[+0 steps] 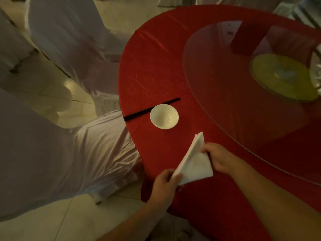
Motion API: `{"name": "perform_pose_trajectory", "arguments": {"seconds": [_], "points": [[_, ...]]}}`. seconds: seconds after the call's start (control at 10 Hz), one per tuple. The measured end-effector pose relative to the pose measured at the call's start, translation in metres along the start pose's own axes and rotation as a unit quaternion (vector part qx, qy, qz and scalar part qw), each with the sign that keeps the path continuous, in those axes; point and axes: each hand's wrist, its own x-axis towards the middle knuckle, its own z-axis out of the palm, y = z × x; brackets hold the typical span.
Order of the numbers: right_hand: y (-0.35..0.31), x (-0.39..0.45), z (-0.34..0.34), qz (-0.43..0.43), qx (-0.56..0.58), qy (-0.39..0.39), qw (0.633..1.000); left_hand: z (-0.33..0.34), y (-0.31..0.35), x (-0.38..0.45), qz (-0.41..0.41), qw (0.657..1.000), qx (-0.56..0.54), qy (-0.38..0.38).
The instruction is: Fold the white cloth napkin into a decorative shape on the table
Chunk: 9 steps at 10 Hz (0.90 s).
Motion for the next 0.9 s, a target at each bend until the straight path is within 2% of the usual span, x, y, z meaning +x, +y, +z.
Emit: {"name": "perform_pose_trajectory", "arguments": {"seconds": [0.1, 0.2, 0.4, 0.5, 0.6, 0.7, 0.9], "points": [[-0.003, 0.017, 0.021, -0.021, 0.017, 0.064, 0.998, -0.029, 0.02, 0.034, 0.04, 0.997, 0.057, 0.022], [-0.01, 0.027, 0.036, -0.022, -0.005, 0.088, 0.996, -0.047, 0.036, 0.061, 0.041, 0.99, 0.125, 0.045], [-0.018, 0.038, 0.05, -0.057, -0.092, 0.168, 0.98, -0.054, 0.049, 0.084, 0.063, 0.971, 0.226, 0.041], [-0.021, 0.04, 0.058, -0.059, -0.206, 0.226, 0.95, -0.054, 0.049, 0.086, 0.095, 0.954, 0.281, 0.051], [-0.021, 0.039, 0.064, -0.045, -0.323, 0.276, 0.904, -0.055, 0.046, 0.087, 0.122, 0.937, 0.32, 0.065], [-0.018, 0.036, 0.065, -0.019, -0.31, 0.292, 0.904, -0.055, 0.047, 0.084, 0.125, 0.928, 0.342, 0.078], [-0.008, 0.002, 0.049, -0.049, -0.294, 0.313, 0.902, -0.057, 0.05, 0.065, 0.141, 0.93, 0.328, 0.089]]}}
